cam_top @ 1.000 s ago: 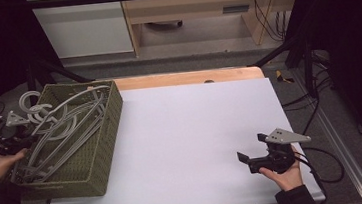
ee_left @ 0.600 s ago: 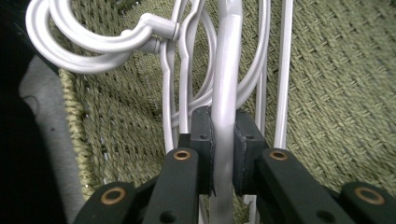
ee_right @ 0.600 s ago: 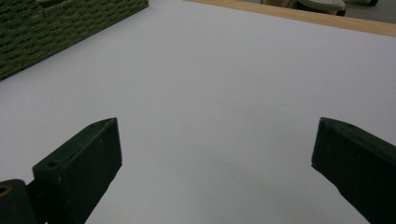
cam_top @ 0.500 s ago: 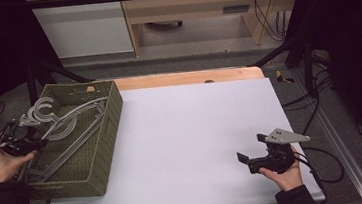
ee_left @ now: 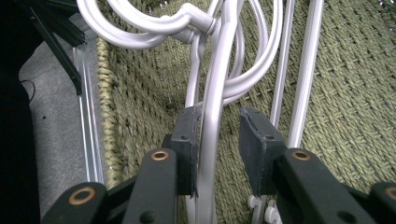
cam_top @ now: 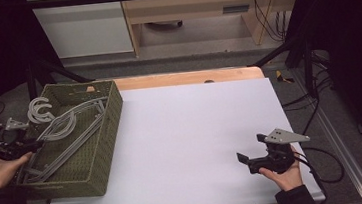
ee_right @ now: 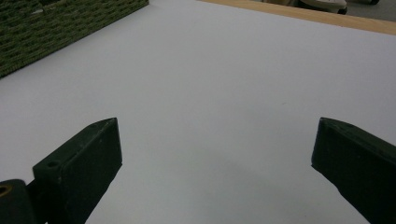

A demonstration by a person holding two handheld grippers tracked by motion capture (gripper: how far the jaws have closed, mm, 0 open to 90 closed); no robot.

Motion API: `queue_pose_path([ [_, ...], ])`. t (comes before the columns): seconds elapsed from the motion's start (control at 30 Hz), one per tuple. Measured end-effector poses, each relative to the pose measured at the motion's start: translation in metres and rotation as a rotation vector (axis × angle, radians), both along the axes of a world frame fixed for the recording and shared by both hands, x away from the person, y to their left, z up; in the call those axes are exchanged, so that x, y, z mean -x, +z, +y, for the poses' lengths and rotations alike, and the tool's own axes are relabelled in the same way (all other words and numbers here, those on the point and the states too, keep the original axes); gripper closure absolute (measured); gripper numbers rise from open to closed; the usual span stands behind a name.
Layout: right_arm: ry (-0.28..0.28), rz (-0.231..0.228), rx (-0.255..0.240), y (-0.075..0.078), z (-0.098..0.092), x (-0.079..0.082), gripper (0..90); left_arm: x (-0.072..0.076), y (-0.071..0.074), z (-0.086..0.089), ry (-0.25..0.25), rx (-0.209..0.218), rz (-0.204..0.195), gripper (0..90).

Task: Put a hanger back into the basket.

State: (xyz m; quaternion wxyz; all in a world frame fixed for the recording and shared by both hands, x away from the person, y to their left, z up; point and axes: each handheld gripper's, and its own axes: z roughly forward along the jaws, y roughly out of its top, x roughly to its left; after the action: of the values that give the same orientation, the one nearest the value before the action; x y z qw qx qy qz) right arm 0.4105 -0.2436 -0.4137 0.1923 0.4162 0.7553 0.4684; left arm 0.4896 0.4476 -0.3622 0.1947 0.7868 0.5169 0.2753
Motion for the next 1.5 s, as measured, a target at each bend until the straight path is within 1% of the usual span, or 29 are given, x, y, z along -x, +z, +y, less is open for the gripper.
queue_pose_path([
  [0.1,-0.002,0.002,0.0,0.0,0.0,0.0,2.0,0.001,-0.003,0.003,0.04,-0.005,-0.01,68.4],
  [0.2,0.004,0.005,0.0,0.0,0.0,0.0,2.0,0.0,-0.008,0.004,0.057,-0.006,-0.004,77.5],
  [0.3,0.002,0.005,0.002,-0.001,0.001,0.0,2.0,-0.002,-0.01,0.001,0.069,-0.053,0.006,77.9],
  [0.47,0.003,0.004,0.003,-0.001,0.001,0.0,2.0,-0.006,-0.012,-0.002,0.088,-0.075,0.015,77.5],
  [0.57,0.003,-0.001,0.0,0.0,0.0,0.001,2.0,-0.007,-0.013,-0.001,0.102,-0.08,0.01,71.7],
  [0.6,0.003,-0.001,0.0,0.0,0.0,0.001,2.0,-0.007,-0.012,-0.001,0.107,-0.071,0.005,71.7],
  [0.63,0.004,-0.002,-0.005,0.001,0.0,0.001,2.0,-0.004,-0.008,-0.001,0.108,-0.022,-0.022,68.1],
  [0.67,0.004,-0.002,-0.005,0.001,0.0,0.001,2.0,-0.004,-0.008,-0.001,0.108,-0.022,-0.022,65.6],
  [0.7,-0.001,-0.011,-0.004,0.001,-0.001,0.001,2.0,0.0,-0.004,-0.005,0.094,0.007,-0.057,64.1],
  [0.73,-0.001,-0.011,-0.004,0.001,-0.001,0.001,2.0,0.0,-0.004,-0.005,0.094,0.007,-0.057,62.1],
  [0.77,-0.001,-0.014,-0.01,0.002,-0.001,0.002,2.0,0.006,0.001,-0.01,0.073,0.058,-0.103,59.8],
  [0.8,-0.001,-0.014,-0.01,0.002,-0.001,0.002,2.0,0.006,0.001,-0.01,0.073,0.058,-0.103,57.1],
  [0.9,-0.001,-0.024,-0.012,0.002,-0.003,0.002,2.0,0.015,0.008,-0.023,0.035,0.122,-0.158,51.8],
  [0.93,-0.003,-0.027,-0.023,0.003,-0.003,0.002,2.0,0.019,0.01,-0.028,0.009,0.142,-0.173,47.2],
  [0.97,-0.003,-0.027,-0.023,0.003,-0.003,0.002,2.0,0.023,0.012,-0.035,-0.016,0.175,-0.199,47.2],
  [1.03,-0.008,-0.038,-0.028,0.004,-0.004,0.002,2.0,0.033,0.015,-0.052,-0.075,0.247,-0.251,38.8],
  [1.07,-0.008,-0.038,-0.028,0.004,-0.004,0.002,2.0,0.033,0.015,-0.052,-0.075,0.247,-0.251,35.7],
  [1.1,-0.01,-0.041,-0.03,0.004,-0.005,0.003,1.9,0.04,0.017,-0.064,-0.122,0.282,-0.275,33.4],
  [1.13,-0.005,-0.042,-0.035,0.005,-0.005,0.003,1.9,0.04,0.017,-0.064,-0.122,0.282,-0.275,30.5],
  [1.17,-0.007,-0.048,-0.036,0.005,-0.006,0.004,1.9,0.047,0.018,-0.078,-0.171,0.339,-0.298,27.5],
  [1.2,-0.007,-0.048,-0.036,0.005,-0.006,0.004,1.9,0.047,0.018,-0.078,-0.171,0.339,-0.298,24.9],
  [1.23,-0.012,-0.052,-0.047,0.006,-0.006,0.004,1.8,0.053,0.018,-0.089,-0.204,0.388,-0.312,22.7],
  [1.27,-0.012,-0.052,-0.047,0.006,-0.006,0.004,1.8,0.053,0.018,-0.089,-0.204,0.388,-0.312,21.4],
  [1.3,-0.013,-0.058,-0.052,0.006,-0.006,0.004,1.8,0.06,0.016,-0.103,-0.246,0.424,-0.329,19.6],
  [1.37,-0.01,-0.062,-0.053,0.007,-0.007,0.005,1.8,0.067,0.014,-0.116,-0.282,0.446,-0.34,15.2],
  [1.4,-0.01,-0.062,-0.053,0.007,-0.007,0.005,1.8,0.067,0.014,-0.116,-0.282,0.446,-0.34,13.8],
  [1.43,-0.013,-0.067,-0.061,0.007,-0.007,0.005,1.7,0.072,0.012,-0.126,-0.31,0.456,-0.343,12.1],
  [1.47,-0.013,-0.069,-0.061,0.007,-0.008,0.005,1.7,0.072,0.012,-0.126,-0.31,0.456,-0.343,10.5],
  [1.5,-0.014,-0.07,-0.066,0.008,-0.008,0.006,1.6,0.077,0.009,-0.138,-0.34,0.46,-0.343,9.3],
])
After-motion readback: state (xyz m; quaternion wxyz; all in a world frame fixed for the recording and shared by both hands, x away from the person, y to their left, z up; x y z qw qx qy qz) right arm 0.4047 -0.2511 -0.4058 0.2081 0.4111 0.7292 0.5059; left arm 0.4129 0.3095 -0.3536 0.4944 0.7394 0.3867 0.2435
